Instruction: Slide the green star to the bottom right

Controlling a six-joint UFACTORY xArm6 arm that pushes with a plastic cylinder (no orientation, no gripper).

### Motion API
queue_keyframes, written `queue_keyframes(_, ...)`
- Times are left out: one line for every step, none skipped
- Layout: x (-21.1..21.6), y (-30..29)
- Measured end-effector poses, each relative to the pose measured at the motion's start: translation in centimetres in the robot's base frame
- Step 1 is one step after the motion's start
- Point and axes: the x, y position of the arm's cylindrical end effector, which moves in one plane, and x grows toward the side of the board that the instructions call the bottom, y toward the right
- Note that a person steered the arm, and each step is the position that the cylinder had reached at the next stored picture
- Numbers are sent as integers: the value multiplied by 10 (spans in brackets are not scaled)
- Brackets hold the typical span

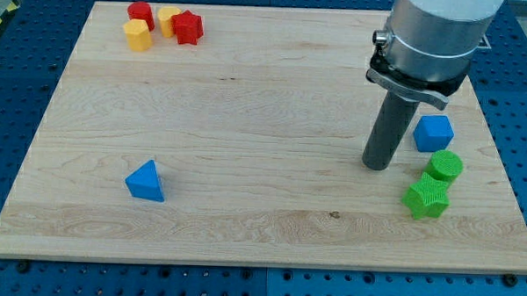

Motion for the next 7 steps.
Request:
queue_keyframes(28, 15)
queue_keyframes(32, 21)
queue_keyframes(37, 27)
queue_keyframes(40, 32)
queue_keyframes(49, 34)
queue_keyframes(57, 40)
queue_keyframes(54, 29)
